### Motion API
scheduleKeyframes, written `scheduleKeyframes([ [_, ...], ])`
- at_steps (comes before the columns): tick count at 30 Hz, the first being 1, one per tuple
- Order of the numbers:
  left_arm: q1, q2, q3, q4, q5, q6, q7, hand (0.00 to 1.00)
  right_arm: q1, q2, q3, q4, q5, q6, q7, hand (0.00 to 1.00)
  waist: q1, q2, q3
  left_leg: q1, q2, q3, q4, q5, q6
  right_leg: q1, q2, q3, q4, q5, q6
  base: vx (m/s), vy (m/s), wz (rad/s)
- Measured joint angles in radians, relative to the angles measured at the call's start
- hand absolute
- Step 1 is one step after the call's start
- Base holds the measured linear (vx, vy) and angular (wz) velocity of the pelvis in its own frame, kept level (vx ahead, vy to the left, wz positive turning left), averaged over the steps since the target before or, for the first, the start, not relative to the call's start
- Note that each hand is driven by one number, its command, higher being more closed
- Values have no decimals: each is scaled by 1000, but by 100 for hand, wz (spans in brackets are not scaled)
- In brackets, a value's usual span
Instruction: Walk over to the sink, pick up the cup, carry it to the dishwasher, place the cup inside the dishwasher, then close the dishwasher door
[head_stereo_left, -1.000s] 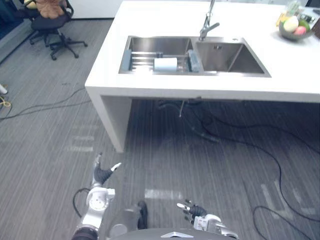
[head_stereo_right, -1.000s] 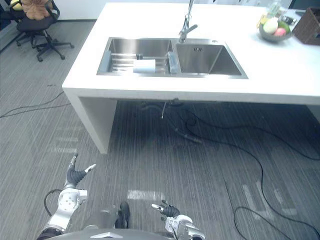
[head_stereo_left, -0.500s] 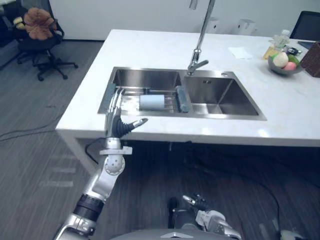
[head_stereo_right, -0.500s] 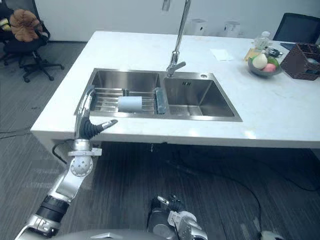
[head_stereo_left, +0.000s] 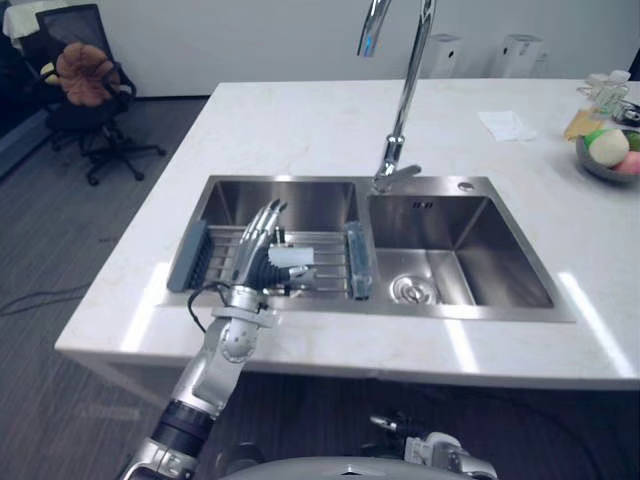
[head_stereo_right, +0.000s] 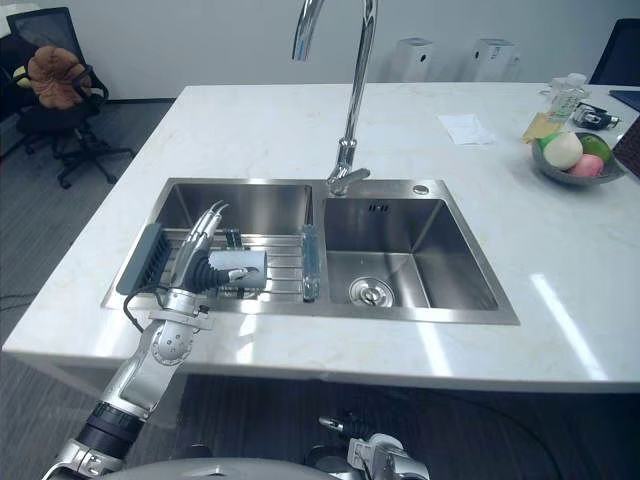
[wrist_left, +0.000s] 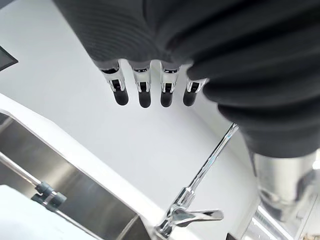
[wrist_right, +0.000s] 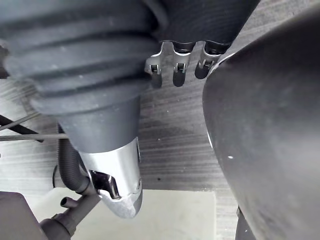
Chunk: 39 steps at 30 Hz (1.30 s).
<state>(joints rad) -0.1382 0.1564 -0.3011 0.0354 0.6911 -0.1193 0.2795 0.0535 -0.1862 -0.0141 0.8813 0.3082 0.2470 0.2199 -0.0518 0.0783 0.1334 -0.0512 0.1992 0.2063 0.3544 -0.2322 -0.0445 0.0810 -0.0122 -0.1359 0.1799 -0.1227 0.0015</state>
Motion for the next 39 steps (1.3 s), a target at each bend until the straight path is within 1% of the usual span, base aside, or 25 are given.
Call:
scheduleKeyframes([
  [1,-7,16,-14,4,21,18,-21,0,-6,-6,1,10,-4,-4,-4,0,3,9,-5,26,-30,-11,-90,118,-35,6,-6,21,-3,-10,23,227,102,-18],
  [2,-7,33,-24,6,25,28,-36,0,-6,-3,2,8,-4,-7,-4,0,-1,1,-10,47,-48,-1,-128,134,-30,9,-19,20,-7,-7,30,320,154,-8],
  [3,-12,68,-41,6,42,44,-65,0,-5,7,2,9,-4,-12,-4,0,-15,-19,-20,81,-80,2,-217,166,-21,10,-42,13,-15,-7,32,273,143,10],
  [4,-26,108,-62,6,56,59,-84,0,-5,16,3,10,-4,-15,-4,0,-16,-37,-21,108,-100,11,-277,189,-15,11,-56,14,-25,-7,34,192,120,10],
  [5,-32,125,-69,6,59,69,-100,0,-6,21,3,11,-4,-16,-4,0,-16,-42,-22,113,-105,12,-292,194,-13,12,-59,13,-29,-7,34,151,91,2],
  [6,-37,153,-74,6,60,90,-137,0,-6,29,4,10,-4,-23,-5,0,-17,-49,-22,122,-111,11,-311,199,-12,17,-63,12,-35,-5,38,130,52,10],
  [8,-37,198,-78,6,62,110,-197,0,-5,29,29,10,-8,-25,-6,0,-24,-53,-24,146,-115,5,-326,199,-12,41,-66,1,-38,-5,38,121,33,19],
  [11,-37,236,-82,2,68,110,-265,0,-11,30,45,9,-38,-21,-5,0,-31,-52,-24,157,-114,-14,-344,207,-19,56,-67,-18,-42,-5,38,50,-17,20],
  [13,-36,265,-98,-17,66,107,-330,0,-17,29,63,10,-38,-19,-10,0,-32,-52,-25,162,-111,-16,-373,226,-23,54,-63,-31,-46,-5,38,-1,-47,10],
  [14,-36,268,-98,-26,66,106,-346,0,-18,28,71,10,-38,-19,-11,0,-33,-52,-25,163,-111,-17,-382,231,-23,53,-61,-37,-48,-5,38,-31,-56,5],
  [18,-37,277,-105,-76,56,77,-430,0,-22,28,89,9,-30,-21,-16,0,-38,-52,-25,177,-110,-16,-432,264,-23,45,-56,-40,-50,-4,38,-80,-43,0],
  [21,-37,297,-131,-111,46,76,-483,0,-23,28,90,9,-29,-26,-26,0,-40,-53,-25,175,-116,-11,-434,276,-17,39,-62,-39,-52,-5,39,-121,-9,-9],
  [22,-37,303,-136,-116,36,74,-493,0,-24,28,90,9,-29,-26,-27,0,-41,-53,-25,175,-119,-10,-439,282,-15,38,-65,-39,-54,-5,39,-196,-6,-8],
  [23,-37,305,-137,-125,29,74,-504,0,-26,28,91,10,-29,-27,-28,0,-45,-52,-25,172,-121,-8,-440,290,-13,33,-67,-38,-59,0,49,-180,-1,-4],
  [26,-37,305,-137,-162,17,72,-506,0,-27,28,95,10,-27,-27,-30,0,-55,-52,-29,168,-120,-8,-441,303,-7,26,-67,-38,-64,3,52,-164,12,1],
  [28,-37,305,-137,-187,16,66,-507,0,-26,28,104,10,-23,-27,-32,0,-57,-50,-34,160,-121,-9,-441,304,-8,24,-67,-39,-75,11,60,-130,31,1],
  [30,-37,305,-145,-194,14,59,-505,0,-25,27,110,15,-22,-28,-33,0,-57,-50,-43,154,-123,-8,-441,306,0,26,-67,-37,-96,22,66,-93,41,-4],
  [32,-37,305,-156,-194,14,59,-505,0,-25,28,110,21,-21,-28,-33,0,-58,-53,-50,151,-126,-8,-441,306,0,26,-69,-35,-106,25,65,-40,41,-5],
  [35,-37,301,-185,-193,13,62,-500,0,-26,31,110,34,-21,-33,-33,0,-58,-63,-57,147,-136,-6,-441,304,5,26,-76,-28,-120,41,70,0,45,-2],
  [37,-37,287,-186,-191,13,81,-475,0,-26,31,110,39,-20,-35,-33,0,-58,-66,-61,142,-144,1,-441,303,7,26,-82,-17,-134,57,77,50,58,-5],
  [39,-37,282,-186,-189,13,94,-456,0,-27,30,110,40,-21,-35,-33,0,-58,-65,-63,143,-149,12,-441,300,12,26,-85,-12,-146,68,76,70,43,-15],
])
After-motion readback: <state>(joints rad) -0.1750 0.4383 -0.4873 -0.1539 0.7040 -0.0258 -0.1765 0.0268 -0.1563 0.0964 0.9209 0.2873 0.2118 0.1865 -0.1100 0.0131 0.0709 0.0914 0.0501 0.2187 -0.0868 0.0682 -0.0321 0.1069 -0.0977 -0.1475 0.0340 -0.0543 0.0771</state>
